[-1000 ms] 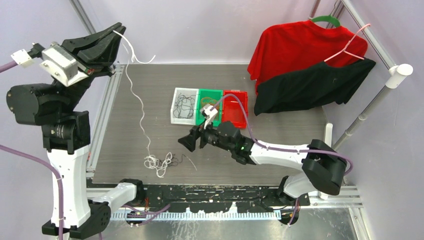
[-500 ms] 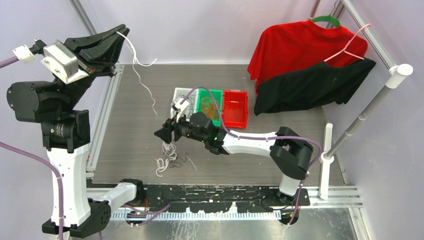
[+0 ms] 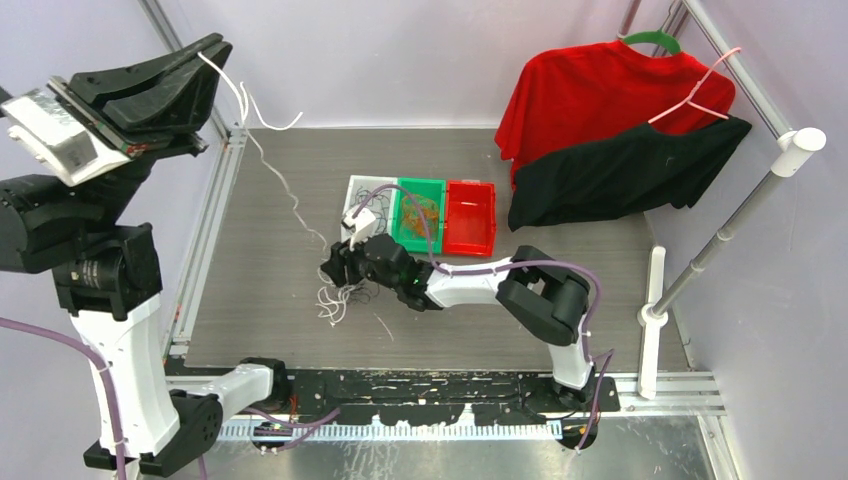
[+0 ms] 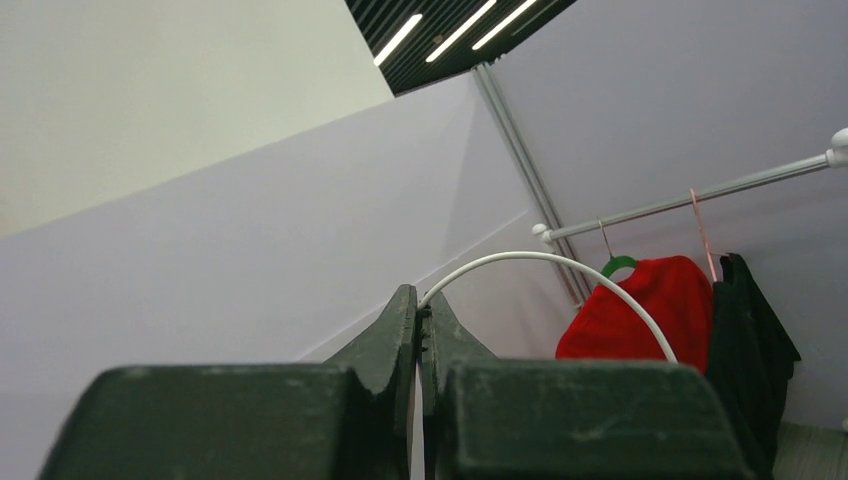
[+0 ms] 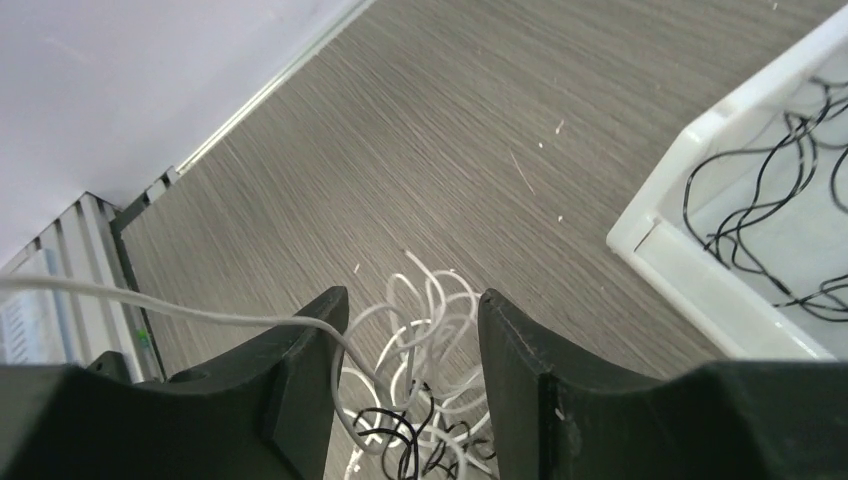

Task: Untangle the cables
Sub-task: Untie the cable.

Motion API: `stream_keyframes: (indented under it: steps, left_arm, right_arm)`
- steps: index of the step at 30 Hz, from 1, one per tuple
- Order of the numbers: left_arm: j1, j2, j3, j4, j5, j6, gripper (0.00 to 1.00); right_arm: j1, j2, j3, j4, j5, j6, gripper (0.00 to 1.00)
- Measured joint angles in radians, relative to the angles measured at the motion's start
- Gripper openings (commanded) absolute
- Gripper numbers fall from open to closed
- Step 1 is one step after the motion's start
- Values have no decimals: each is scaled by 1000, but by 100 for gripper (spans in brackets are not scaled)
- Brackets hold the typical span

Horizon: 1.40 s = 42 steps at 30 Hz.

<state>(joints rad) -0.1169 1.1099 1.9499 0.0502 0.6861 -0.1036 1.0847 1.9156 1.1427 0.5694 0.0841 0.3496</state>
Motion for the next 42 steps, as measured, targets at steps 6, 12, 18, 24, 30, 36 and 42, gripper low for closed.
stream_keyframes:
  steps: [6,12,18,24,30,36,42]
  left_arm:
    - [0,37,140,-25,1,-31,2]
    - [0,92,309,-43,-15,-23,0]
    - [0,178,492,-10,-93,33,0]
    - [0,223,533,45,-184,113,0]
    - [0,251,515,119,-354,251,0]
    - [0,310,563,192,-488,393,0]
    - [0,339,568,252,-538,479,0]
  right_arm:
    - [0,51,0,21,5,26,54]
    - [0,55,-32,86,10,50,56]
    - [0,55,-159,150,26,72,56]
    - [0,25,-296,162,60,71,57]
    - [0,-114,-455,167,118,68,60]
    - [0,-208,-647,212,197,80,61]
    - [0,-285,-760,251,275,119,61]
